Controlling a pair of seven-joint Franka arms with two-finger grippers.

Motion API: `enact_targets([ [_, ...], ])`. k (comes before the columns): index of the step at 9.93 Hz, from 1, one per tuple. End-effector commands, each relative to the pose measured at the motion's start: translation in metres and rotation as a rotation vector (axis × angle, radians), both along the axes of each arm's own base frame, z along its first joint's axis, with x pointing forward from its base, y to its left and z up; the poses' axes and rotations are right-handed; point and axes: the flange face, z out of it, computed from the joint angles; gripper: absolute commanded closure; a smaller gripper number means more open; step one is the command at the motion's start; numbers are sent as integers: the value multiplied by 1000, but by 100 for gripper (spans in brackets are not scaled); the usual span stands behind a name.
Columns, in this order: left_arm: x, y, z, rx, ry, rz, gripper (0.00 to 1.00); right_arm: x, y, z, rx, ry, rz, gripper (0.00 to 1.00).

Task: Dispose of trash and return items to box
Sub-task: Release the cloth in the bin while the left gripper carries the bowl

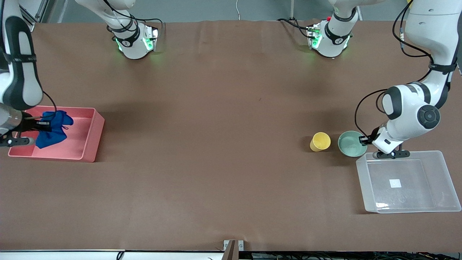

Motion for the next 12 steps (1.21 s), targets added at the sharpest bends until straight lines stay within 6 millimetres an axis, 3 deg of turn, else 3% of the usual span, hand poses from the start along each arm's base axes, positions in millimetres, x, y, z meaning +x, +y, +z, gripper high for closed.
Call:
enact_targets([
  [1,4,-6,34,6,22,-31,100,-19,-1,-39,-10,-10,31,93],
  [2,11,-7,55,6,20,-34,100,-27,-7,-49,-3,8,29,74],
  [3,24,-7,81,7,5,-37,100,-25,-5,-48,-1,8,39,7],
  [4,41,-5,106,9,-18,-38,100,-21,-5,-44,-6,-2,44,0],
  [5,64,2,130,13,-69,-69,100,-15,-1,-33,-8,-10,43,0],
  [6,90,8,139,17,-109,-115,100,-1,9,0,2,-17,30,0],
  [7,114,12,135,25,-125,-124,100,13,19,40,9,10,-48,0],
  [8,133,15,125,29,-137,-126,100,29,42,83,12,24,-125,0],
  [9,144,40,110,36,-137,-111,100,39,69,118,10,1,-183,0],
  [11,163,83,77,45,-155,-136,100,39,113,186,4,-113,-297,0],
  [12,166,99,54,52,-173,-120,100,28,121,223,11,-161,-310,0],
])
